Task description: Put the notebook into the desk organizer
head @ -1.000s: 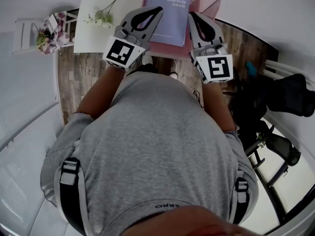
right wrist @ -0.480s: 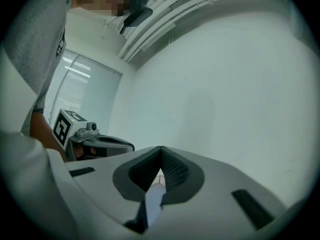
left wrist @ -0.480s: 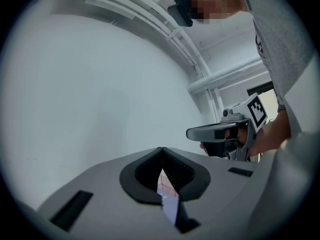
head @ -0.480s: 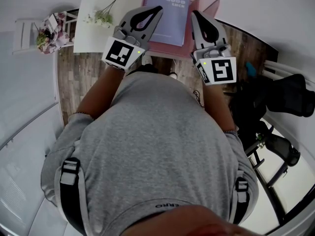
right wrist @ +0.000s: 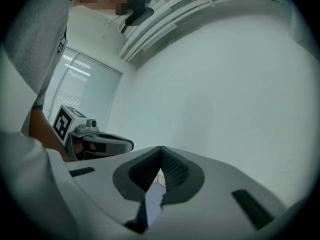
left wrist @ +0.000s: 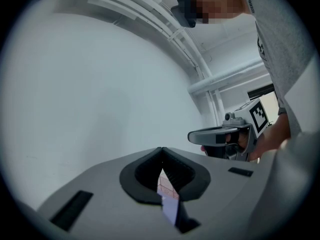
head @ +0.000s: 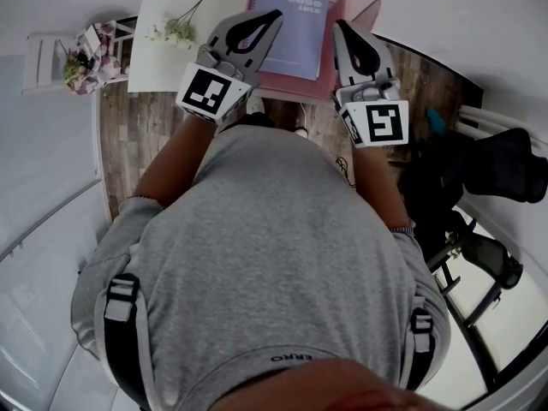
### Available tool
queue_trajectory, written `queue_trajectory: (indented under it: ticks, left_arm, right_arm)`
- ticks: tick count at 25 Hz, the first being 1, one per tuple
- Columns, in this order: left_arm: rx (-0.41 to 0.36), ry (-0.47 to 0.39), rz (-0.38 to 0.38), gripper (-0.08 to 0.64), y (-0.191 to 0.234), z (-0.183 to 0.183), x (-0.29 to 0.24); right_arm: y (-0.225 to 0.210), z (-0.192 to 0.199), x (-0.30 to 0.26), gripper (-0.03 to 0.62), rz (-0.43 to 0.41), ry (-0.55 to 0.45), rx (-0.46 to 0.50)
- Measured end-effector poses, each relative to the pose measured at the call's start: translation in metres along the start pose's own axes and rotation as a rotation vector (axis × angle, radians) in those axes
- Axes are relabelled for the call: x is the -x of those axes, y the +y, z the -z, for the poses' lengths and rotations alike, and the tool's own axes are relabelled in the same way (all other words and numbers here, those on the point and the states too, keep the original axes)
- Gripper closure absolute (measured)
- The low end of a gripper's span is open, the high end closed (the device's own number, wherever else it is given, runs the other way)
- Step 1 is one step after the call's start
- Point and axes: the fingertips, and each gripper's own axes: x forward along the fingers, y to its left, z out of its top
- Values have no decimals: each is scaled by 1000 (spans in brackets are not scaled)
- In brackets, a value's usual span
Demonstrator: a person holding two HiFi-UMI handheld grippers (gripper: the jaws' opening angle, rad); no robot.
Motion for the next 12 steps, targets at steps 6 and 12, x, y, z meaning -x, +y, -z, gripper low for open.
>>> queue_trajectory:
  ticks: [6,12]
  left_arm:
    - [-8,-2,9,540,-3,-2,0]
    - [-13,4,12,541,-4,-3,0]
  right_arm:
    - [1,-3,0,586,-5,-2,2]
    - [2,-3,1,586,-11,9,6]
